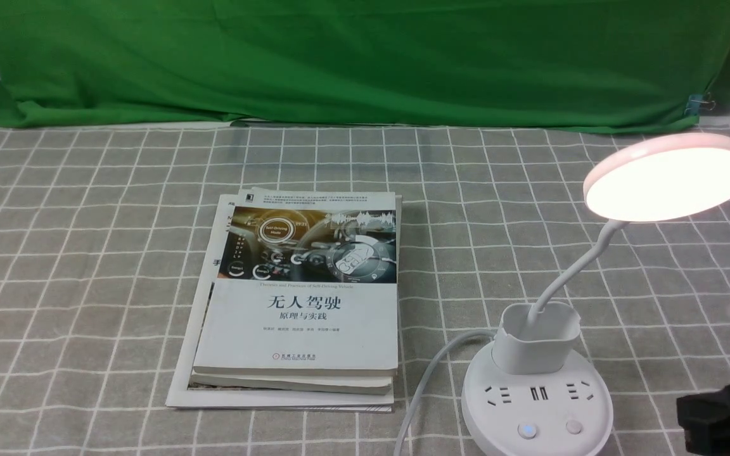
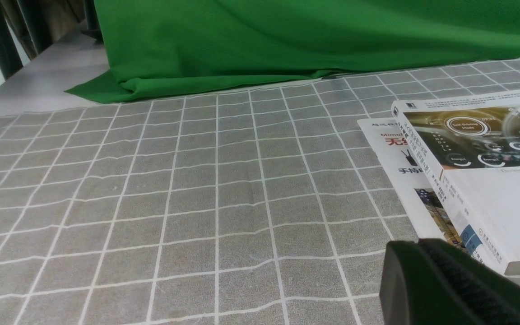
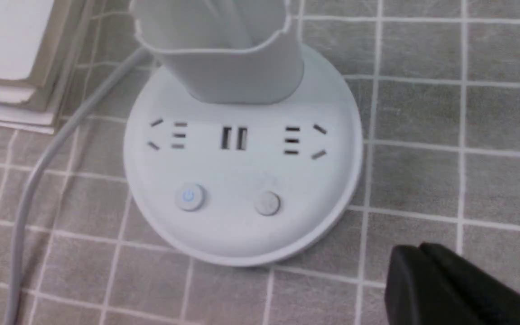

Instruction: Turn off the desk lamp on the grey coffee tablecloth by hand.

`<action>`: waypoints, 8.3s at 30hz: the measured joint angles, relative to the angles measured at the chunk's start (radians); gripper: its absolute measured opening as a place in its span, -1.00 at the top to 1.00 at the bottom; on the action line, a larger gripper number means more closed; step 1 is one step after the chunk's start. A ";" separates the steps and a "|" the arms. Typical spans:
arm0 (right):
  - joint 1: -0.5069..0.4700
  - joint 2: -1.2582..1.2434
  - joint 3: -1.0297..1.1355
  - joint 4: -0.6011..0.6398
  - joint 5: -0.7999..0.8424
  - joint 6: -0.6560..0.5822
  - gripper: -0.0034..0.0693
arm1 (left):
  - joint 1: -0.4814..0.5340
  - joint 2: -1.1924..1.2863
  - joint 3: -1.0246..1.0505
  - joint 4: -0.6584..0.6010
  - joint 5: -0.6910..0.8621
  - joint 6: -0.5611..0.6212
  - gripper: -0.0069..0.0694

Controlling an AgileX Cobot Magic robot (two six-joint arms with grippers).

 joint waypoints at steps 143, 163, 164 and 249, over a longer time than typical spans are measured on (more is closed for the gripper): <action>0.244 0.591 -0.256 -0.134 0.004 0.105 0.81 | 0.000 0.000 0.000 0.000 0.000 0.000 0.82; 0.244 0.327 -0.246 -0.141 -0.098 0.100 0.84 | 0.000 0.000 0.000 0.000 0.000 0.000 0.82; 0.244 0.319 -0.245 -0.141 -0.089 0.094 0.84 | 0.000 0.000 0.000 0.000 0.000 0.000 0.82; -0.252 -0.939 0.491 -0.136 -0.259 0.085 0.49 | 0.000 0.000 0.000 0.000 0.000 0.000 0.82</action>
